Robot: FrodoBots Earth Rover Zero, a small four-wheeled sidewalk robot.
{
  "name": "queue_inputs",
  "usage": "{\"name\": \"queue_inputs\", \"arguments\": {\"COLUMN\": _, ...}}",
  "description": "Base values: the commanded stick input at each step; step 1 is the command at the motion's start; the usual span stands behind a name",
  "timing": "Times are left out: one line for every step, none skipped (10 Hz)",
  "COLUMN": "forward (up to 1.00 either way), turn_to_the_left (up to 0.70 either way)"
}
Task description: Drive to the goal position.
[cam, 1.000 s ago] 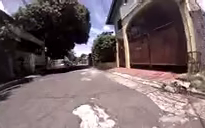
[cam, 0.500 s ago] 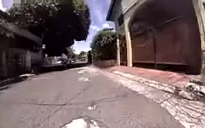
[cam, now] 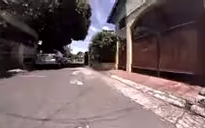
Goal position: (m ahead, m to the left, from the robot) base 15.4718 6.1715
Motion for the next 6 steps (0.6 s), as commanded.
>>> {"name": "queue_inputs", "arguments": {"forward": 0.85, "turn_to_the_left": 0.00}}
{"name": "queue_inputs", "arguments": {"forward": 0.85, "turn_to_the_left": 0.00}}
{"name": "queue_inputs", "arguments": {"forward": 0.85, "turn_to_the_left": 0.34}}
{"name": "queue_inputs", "arguments": {"forward": 0.85, "turn_to_the_left": 0.34}}
{"name": "queue_inputs", "arguments": {"forward": 0.85, "turn_to_the_left": 0.20}}
{"name": "queue_inputs", "arguments": {"forward": 0.85, "turn_to_the_left": 0.00}}
